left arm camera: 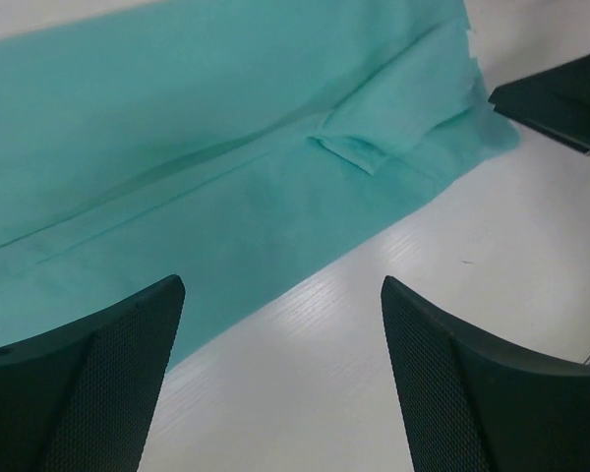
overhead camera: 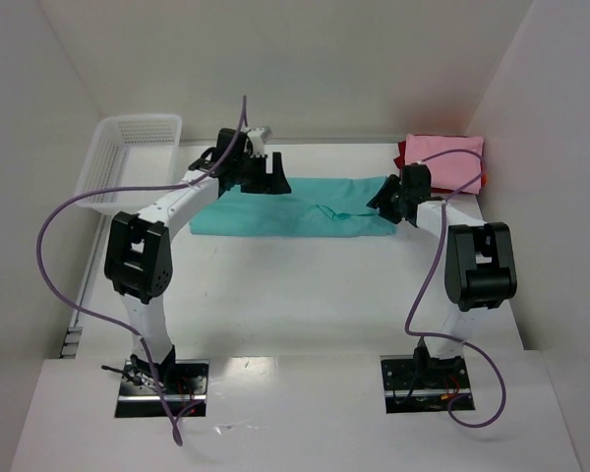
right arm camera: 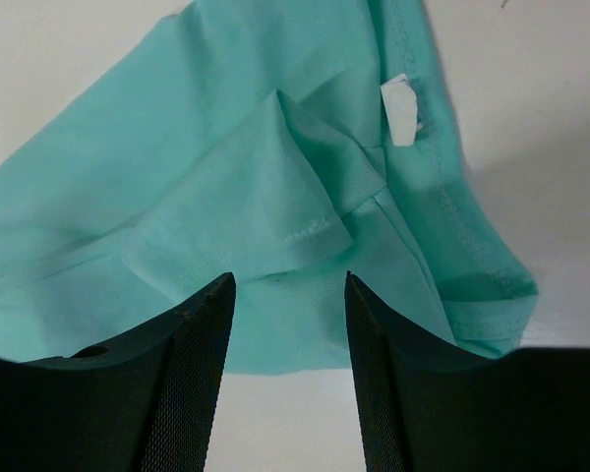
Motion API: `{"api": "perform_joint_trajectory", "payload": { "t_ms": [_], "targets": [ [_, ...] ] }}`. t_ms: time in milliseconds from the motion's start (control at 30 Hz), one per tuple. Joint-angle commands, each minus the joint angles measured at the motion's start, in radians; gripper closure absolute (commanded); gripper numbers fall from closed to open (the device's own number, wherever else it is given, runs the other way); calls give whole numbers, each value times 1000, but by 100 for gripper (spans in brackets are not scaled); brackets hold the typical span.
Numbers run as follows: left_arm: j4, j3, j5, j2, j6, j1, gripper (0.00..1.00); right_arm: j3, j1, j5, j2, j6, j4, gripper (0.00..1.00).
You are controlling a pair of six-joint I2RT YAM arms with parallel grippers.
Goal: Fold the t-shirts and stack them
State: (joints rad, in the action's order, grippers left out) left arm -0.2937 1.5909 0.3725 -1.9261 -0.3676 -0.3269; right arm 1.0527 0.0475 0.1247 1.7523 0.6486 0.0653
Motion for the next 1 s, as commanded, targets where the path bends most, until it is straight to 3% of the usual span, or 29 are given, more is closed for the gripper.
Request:
{"api": "perform_joint_trajectory", "payload": {
  "t_ms": [0, 133, 500, 867, 967],
  "targets": [
    [20, 12, -57, -62, 10, -44, 11, 1, -3, 30, 0, -27, -84, 45],
    [-1, 8, -240, -102, -23, -61, 11, 27, -3, 75, 24, -18, -107, 46],
    [-98, 4, -504, -158, -14, -61, 5, 76, 110, 124, 87, -7, -116, 46],
    [-128, -8, -520, -208, -14, -61, 2, 109, 168, 102, 144, 15, -116, 47],
    [-139, -8, -520, -217, -14, -60, 1, 129, 176, 90, 168, 22, -116, 55]
  ]
}}
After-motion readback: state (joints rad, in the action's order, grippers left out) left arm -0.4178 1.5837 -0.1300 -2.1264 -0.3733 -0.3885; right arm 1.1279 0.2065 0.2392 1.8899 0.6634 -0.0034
